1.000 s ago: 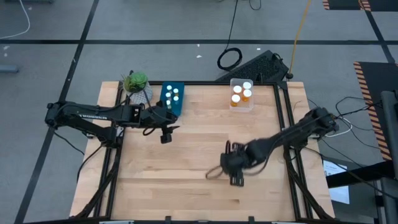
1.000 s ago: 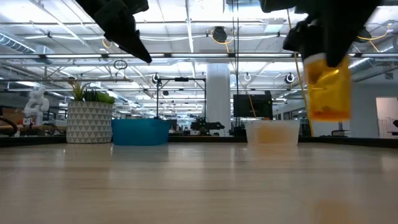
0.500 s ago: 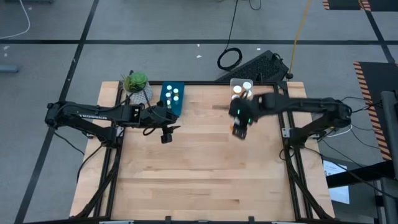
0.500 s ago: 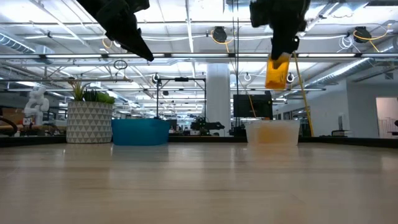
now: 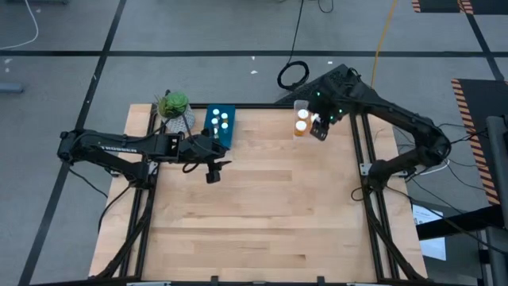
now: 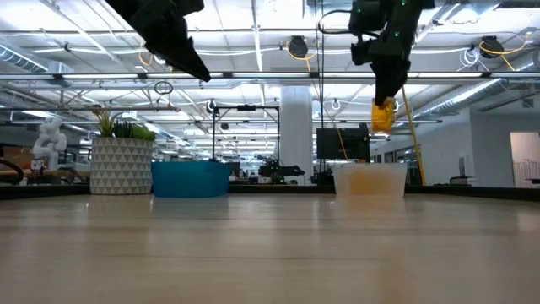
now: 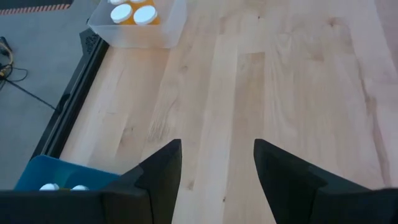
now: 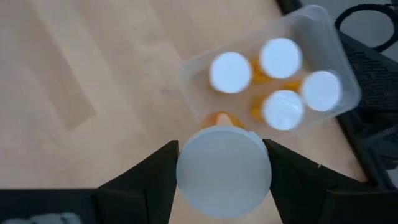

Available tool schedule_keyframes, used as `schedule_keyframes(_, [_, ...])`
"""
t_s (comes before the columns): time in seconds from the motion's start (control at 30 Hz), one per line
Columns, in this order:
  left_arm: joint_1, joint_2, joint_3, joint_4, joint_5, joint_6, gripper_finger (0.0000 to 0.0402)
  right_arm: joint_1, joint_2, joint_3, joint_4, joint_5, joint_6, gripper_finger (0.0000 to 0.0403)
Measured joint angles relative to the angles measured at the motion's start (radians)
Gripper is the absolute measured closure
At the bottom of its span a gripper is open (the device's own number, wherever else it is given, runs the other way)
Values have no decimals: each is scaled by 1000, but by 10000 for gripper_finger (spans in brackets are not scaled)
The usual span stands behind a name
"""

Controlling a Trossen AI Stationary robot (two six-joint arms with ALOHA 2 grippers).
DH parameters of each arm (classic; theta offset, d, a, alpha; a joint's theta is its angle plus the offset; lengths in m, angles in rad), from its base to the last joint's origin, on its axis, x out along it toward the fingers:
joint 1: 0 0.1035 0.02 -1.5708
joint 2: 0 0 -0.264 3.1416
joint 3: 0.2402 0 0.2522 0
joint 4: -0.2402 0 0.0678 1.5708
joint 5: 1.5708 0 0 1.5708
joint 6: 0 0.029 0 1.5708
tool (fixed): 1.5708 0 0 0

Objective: Pick and place medicine bottles into bin by pill shape (circle, oval)
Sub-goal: Put the orange bottled capsules into the transparent bin

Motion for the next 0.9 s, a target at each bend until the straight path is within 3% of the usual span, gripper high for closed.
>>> schedule_keyframes(0.2, [0,0,0,35,17,7,197,-66,71,0,5,-51,-42,193])
schedule_keyframes(0.47, [-3,0,0,30,19,4,197,-67,174,0,58,-19,-52,193])
schedule_keyframes(0.9, [-7,0,0,30,20,5,197,-75,232,-40,109,3,-5,193])
